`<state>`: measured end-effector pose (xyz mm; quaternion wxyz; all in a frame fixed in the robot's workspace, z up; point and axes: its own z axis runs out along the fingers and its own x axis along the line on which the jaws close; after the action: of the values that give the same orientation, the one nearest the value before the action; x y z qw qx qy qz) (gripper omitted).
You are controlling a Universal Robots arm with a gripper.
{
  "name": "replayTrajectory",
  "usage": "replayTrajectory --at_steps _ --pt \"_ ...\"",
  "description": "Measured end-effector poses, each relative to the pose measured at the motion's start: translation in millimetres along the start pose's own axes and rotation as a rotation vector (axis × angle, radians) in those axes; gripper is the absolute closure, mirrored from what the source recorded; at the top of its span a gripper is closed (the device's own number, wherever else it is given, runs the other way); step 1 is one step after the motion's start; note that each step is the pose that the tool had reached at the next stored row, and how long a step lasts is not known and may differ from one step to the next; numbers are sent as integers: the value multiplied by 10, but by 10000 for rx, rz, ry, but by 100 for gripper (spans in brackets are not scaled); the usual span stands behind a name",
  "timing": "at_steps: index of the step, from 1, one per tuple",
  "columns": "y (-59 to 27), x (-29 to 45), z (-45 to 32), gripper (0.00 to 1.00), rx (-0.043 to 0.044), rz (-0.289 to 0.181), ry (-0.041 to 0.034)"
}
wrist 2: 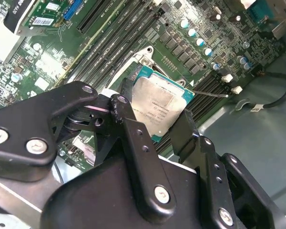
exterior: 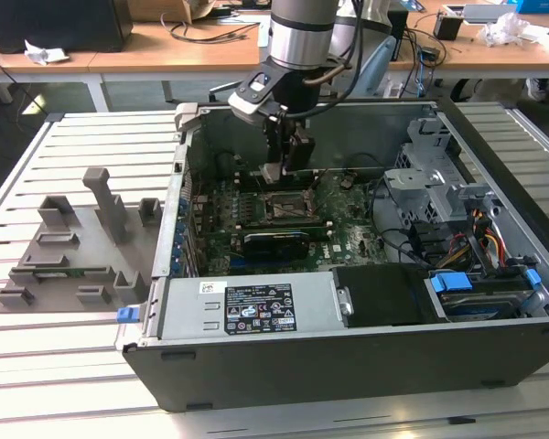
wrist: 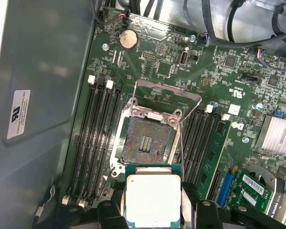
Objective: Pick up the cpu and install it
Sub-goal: 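Place the cpu into insertion slot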
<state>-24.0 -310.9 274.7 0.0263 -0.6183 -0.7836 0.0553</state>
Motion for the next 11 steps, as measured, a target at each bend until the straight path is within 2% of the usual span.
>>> replayTrajectory --at_steps 9,11 --pt "0 0 2 45 23 457 15" --pt "2 0 2 45 44 636 -45"
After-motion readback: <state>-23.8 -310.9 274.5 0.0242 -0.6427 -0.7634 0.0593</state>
